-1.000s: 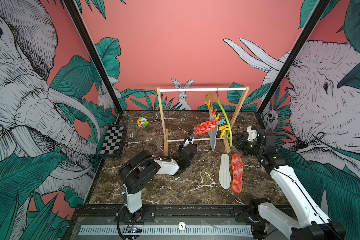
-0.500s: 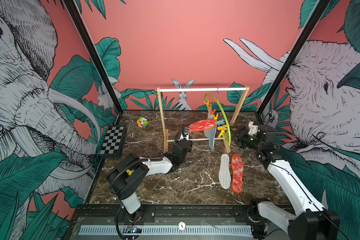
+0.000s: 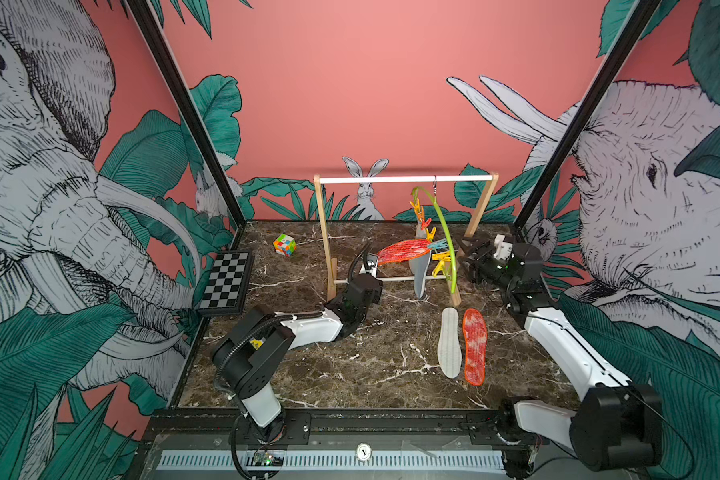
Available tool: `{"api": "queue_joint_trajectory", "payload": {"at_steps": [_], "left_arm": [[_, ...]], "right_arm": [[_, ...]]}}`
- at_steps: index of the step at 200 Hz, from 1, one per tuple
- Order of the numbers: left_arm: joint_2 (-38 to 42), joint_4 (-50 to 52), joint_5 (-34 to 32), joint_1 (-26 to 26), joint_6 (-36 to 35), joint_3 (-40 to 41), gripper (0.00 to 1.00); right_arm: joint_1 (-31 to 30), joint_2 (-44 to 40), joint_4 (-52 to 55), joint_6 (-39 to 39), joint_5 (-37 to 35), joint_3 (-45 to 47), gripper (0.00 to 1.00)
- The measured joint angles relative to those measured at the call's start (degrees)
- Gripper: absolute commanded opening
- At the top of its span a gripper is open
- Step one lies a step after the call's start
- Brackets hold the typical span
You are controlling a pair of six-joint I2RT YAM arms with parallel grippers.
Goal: Take the shoe insoles off the hanger
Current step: Remove the insole from the hanger, then open the clamp at the hanger.
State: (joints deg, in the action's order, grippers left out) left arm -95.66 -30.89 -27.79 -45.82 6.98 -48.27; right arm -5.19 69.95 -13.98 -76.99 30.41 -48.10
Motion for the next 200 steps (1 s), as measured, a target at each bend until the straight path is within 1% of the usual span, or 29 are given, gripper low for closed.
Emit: {"api": "queue_joint_trajectory", "payload": {"at_steps": [29,76,121,155,181,200], "left_arm": [[0.0,0.9,0.8,0.3,0.0,-1.5,0.0],[0.0,1.2,1.4,0.6,0.0,-1.6,0.0],[0.0,1.2,1.8,0.7,0.0,-1.6,0.0],[0.0,1.7,2.0,0.7,0.0,-2.0,0.0],[0.0,2.0,2.1,0.7,0.1,-2.3,0.0],[0.0,2.3,2.3,0.7,0.1,-2.3,0.0]], "right_arm": [[-0.1,2.0,-2.0,-2.1,0.3,-0.3,0.77],[-1.6,3.8,-4.2,-3.4,0.5,-2.4,0.68],[-3.2,5.9,-5.9,-4.0,0.7,-4.0,0.62],[-4.1,6.5,-6.4,-4.4,0.7,-4.2,0.54],[-4.5,6.5,-6.6,-4.8,0.7,-4.2,0.45],[-4.6,6.5,-6.7,-4.9,0.7,-4.2,0.4]]}}
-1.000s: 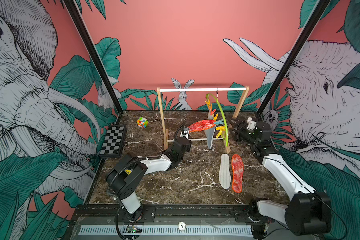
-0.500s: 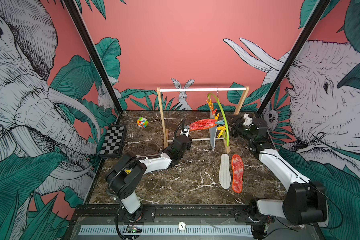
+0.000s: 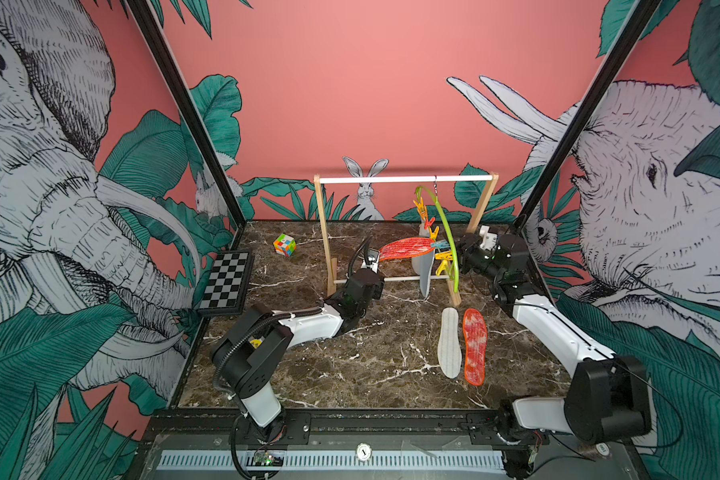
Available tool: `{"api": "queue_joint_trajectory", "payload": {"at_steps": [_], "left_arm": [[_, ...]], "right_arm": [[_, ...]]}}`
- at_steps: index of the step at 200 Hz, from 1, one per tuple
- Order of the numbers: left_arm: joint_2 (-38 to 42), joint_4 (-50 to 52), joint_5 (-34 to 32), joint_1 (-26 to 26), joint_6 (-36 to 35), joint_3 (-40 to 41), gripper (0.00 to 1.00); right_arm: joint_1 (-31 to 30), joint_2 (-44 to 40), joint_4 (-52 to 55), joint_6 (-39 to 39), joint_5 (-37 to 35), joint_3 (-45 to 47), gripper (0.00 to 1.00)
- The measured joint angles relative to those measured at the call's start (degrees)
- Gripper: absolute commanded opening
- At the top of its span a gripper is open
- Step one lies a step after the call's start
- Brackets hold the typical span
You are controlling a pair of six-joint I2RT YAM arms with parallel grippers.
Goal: Take the shoe insoles off the hanger
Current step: Open the clamp at the hanger.
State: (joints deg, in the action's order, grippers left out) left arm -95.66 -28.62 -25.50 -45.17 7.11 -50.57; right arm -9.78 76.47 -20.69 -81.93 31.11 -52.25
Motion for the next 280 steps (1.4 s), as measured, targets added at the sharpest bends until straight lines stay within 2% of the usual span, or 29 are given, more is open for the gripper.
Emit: {"api": "queue_joint_trajectory", "payload": {"at_steps": [122,280], "left_arm": [[0.0,0.1,0.0,0.0,0.7,0.0,0.0],[0.5,0.0,-0.7,0.0,2.6,4.6,0.0]], "right_arm": [[0.0,0.0,0.0,0.0,0.2,0.0,0.21],[-0.1,0.1,-0.1,-0.2,1.6,0.0,0.17]]}}
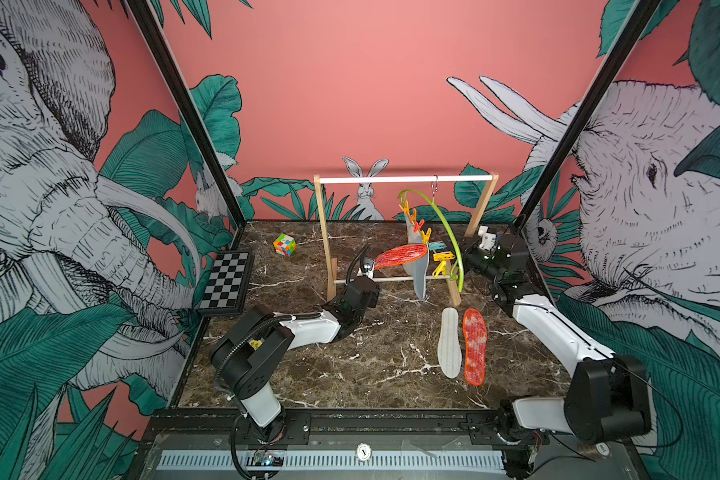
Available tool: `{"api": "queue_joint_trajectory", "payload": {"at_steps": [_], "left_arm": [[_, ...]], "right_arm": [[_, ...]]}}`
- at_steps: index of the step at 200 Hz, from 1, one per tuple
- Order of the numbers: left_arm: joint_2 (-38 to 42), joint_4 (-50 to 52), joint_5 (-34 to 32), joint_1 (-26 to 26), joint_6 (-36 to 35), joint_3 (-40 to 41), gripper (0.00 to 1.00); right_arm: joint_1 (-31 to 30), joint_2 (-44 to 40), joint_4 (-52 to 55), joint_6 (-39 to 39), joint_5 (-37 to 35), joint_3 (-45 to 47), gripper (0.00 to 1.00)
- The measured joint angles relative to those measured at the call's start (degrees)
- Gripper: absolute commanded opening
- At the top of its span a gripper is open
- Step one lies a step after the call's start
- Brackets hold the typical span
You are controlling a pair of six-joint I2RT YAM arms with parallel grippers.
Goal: Take the shoe insoles off the hanger
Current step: Open the clamp at the hanger.
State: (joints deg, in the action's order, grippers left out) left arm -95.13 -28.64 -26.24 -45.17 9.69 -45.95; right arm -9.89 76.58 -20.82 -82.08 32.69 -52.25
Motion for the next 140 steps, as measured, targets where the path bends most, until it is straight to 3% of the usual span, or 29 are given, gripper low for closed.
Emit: {"api": "queue_joint_trajectory", "payload": {"at_steps": [74,140], "left_arm": [[0.8,-0.1,-0.4,0.0,0.4,0.0,0.0],[2.3,0.0,-1.0,0.0,0.8,0.8,0.0]], "right_arm": [[-0.2,1.1,-0.9,0.4,2.1,0.0,0.2],[-0.2,1.1,-0.8,1.5,3.0,0.0,0.33]]}}
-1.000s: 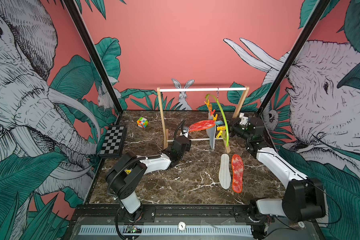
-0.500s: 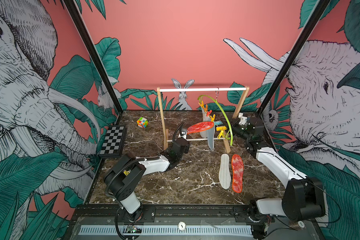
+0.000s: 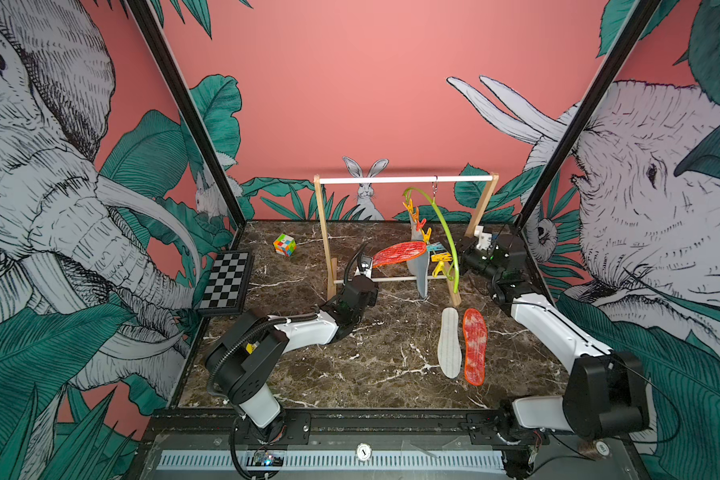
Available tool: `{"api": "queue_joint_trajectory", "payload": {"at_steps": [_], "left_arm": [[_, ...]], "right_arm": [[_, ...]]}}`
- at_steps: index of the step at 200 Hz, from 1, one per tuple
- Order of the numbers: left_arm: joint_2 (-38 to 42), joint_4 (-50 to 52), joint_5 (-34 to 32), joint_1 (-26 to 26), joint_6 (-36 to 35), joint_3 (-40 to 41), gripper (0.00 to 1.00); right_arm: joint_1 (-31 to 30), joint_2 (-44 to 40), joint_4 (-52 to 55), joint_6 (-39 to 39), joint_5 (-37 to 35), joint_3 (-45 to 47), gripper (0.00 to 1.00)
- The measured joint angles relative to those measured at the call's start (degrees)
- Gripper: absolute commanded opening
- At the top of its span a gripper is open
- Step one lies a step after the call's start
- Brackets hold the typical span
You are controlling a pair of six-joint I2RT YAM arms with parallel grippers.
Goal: Take the shoe insoles off the hanger
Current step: Open the clamp at the hanger.
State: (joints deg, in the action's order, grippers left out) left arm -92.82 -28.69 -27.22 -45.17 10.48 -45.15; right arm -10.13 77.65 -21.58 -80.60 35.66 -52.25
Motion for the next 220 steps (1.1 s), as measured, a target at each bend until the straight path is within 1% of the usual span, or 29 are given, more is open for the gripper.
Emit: {"api": "queue_joint_trajectory", "payload": {"at_steps": [16,51,70,80,95,121,166,199,212,220], "left_arm": [[0.5,0.0,-0.2,0.0,0.0,0.5,0.0],[1.4,0.1,-0.5,0.0,0.0,1.8,0.0],[2.4,0.4,-0.7,0.0,0.0,2.5,0.0],[3.0,0.7,-0.7,0.0,0.0,2.6,0.0],[4.1,1.2,-0.7,0.0,0.0,2.9,0.0],[6.1,2.2,-0.6,0.0,0.0,3.4,0.0],[10.1,5.3,0.0,0.0,0.0,4.5,0.0],[14.0,9.7,2.7,0.2,-0.5,4.5,0.0],[15.7,11.7,4.4,0.4,-0.7,4.5,0.0],[16.9,13.1,5.8,0.6,-0.9,4.5,0.0]], "right_arm": [[0.0,0.0,0.1,0.3,0.1,0.0,0.41],[0.0,-0.3,1.5,1.7,-0.3,0.0,0.66],[0.0,-1.2,4.1,3.5,-0.8,0.0,0.75],[0.1,-1.9,5.6,4.5,-1.1,-0.2,0.78],[0.2,-3.3,7.9,6.1,-1.6,-0.3,0.8],[0.8,-6.2,11.9,8.9,-2.6,-0.7,0.81],[2.4,-10.9,18.6,13.6,-3.9,-1.5,0.77],[3.5,-14.7,25.2,17.7,-5.0,-2.4,0.73],[3.7,-16.5,28.3,19.9,-5.7,-3.8,0.73],[3.8,-17.6,30.1,21.4,-6.2,-4.9,0.75]]}}
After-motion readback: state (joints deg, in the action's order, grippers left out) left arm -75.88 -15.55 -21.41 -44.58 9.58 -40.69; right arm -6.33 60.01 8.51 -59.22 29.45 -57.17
